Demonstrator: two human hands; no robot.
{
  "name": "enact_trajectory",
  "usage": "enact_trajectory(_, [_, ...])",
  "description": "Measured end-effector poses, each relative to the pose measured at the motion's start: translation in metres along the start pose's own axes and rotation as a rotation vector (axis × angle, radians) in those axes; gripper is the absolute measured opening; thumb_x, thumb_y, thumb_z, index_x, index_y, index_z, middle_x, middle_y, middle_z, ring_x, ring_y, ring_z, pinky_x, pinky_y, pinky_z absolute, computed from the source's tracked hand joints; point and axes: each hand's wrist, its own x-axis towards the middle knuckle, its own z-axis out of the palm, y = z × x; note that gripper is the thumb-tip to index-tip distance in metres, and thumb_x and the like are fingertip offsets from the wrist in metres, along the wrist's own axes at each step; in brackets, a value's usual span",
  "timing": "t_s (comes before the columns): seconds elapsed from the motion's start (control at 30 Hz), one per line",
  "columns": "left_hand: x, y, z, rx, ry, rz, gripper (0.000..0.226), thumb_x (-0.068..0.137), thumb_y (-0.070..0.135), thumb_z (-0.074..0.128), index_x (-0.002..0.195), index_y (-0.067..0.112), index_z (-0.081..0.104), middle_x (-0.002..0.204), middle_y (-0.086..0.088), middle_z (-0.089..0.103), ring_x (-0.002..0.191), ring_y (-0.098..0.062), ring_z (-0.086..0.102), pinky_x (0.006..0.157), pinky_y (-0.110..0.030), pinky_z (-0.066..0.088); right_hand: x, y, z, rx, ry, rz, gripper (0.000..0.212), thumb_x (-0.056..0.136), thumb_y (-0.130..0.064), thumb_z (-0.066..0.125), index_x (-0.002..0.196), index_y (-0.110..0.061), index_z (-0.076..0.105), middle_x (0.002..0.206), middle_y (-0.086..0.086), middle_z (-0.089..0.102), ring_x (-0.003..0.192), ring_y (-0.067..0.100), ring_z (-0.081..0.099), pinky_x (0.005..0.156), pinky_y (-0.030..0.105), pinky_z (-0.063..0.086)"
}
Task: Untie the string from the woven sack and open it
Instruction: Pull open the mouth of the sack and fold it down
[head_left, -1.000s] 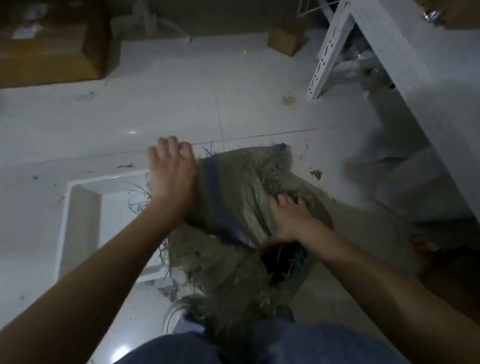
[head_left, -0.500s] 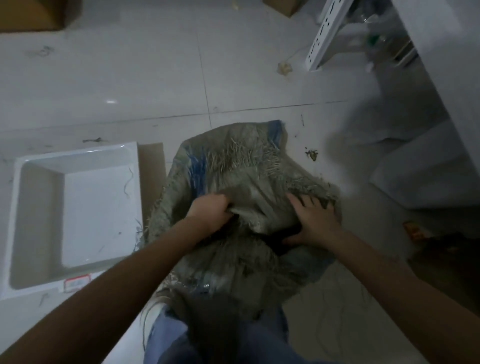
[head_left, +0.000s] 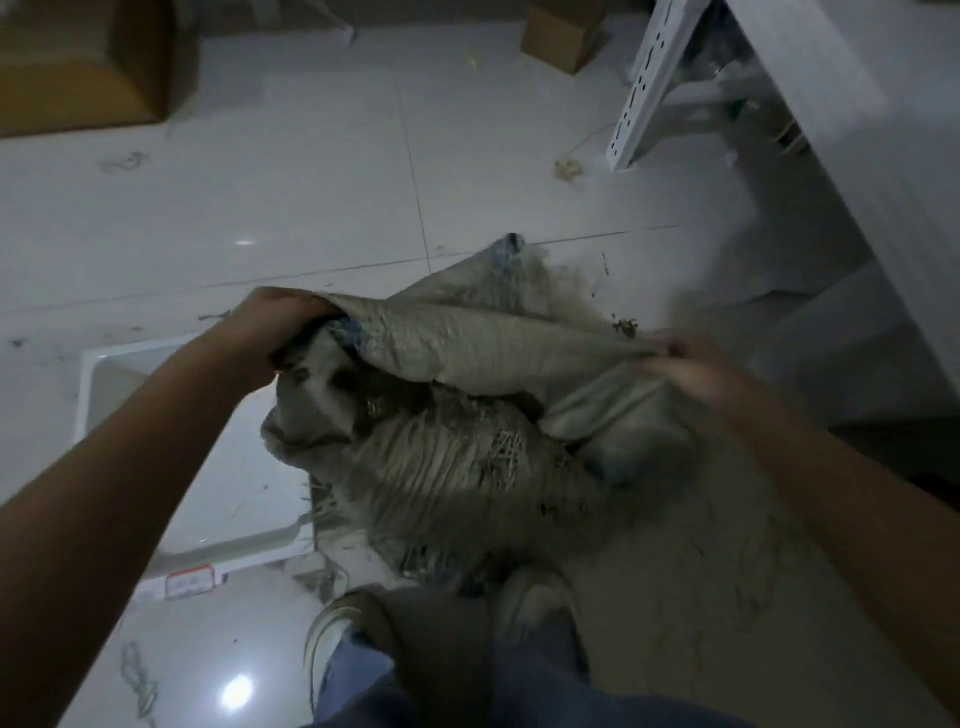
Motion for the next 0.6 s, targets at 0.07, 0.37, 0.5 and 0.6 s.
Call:
enact_trajectory(0.07, [-0.003,0.008,-0.009,-0.051,-0.001,-0.089,0.018,0.087,0.013,0.057,0.072,0.008,0.066,0.045,0.002,0.067,0.044,-0.015,0.065,0.040,-0.019,0.053,0.006,-0.025,-0.017,0.334,-0.042,0.062,0.031,0.083,0.009,0.054,0.078,-0.014,0.074,0.065,-0.004,0.072,0.075,0.012,0.067,0.069,0.025,0.057])
enact_trajectory(0.37, [0.007,-0.044,0.005,0.217,0.129,-0.325,0.041,0.091,0.018,0.055,0.119,-0.011,0.053,0.121,-0.029,0.058,0.098,-0.034,0.058,0.080,-0.038,0.043,-0.005,-0.016,0.029,-0.873,0.540,-0.305,0.031,0.081,-0.026,0.057,0.098,-0.001,0.058,0.097,0.023,0.058,0.089,0.039,0.057,0.074,0.044,0.050])
enact_trajectory(0.5, [-0.007,-0.054,0.034,0.758,0.171,-0.018,0.059,0.079,0.024,0.067,0.128,-0.003,0.047,0.128,-0.027,0.051,0.120,-0.040,0.049,0.099,-0.047,0.039,-0.048,0.019,0.116,-0.911,0.218,-0.510,0.051,0.067,-0.040,0.044,0.099,-0.005,0.063,0.096,0.015,0.065,0.086,0.033,0.065,0.070,0.040,0.052])
enact_trajectory(0.6, [-0.036,-0.048,0.072,1.169,0.104,0.550,0.091,0.070,0.041,0.070,0.144,0.007,0.029,0.148,-0.023,0.031,0.141,-0.036,0.024,0.118,-0.053,0.009,-0.050,0.040,0.155,-0.998,0.027,-0.441,0.080,0.061,-0.056,0.050,0.122,-0.006,0.057,0.118,0.016,0.064,0.106,0.031,0.064,0.086,0.049,0.052])
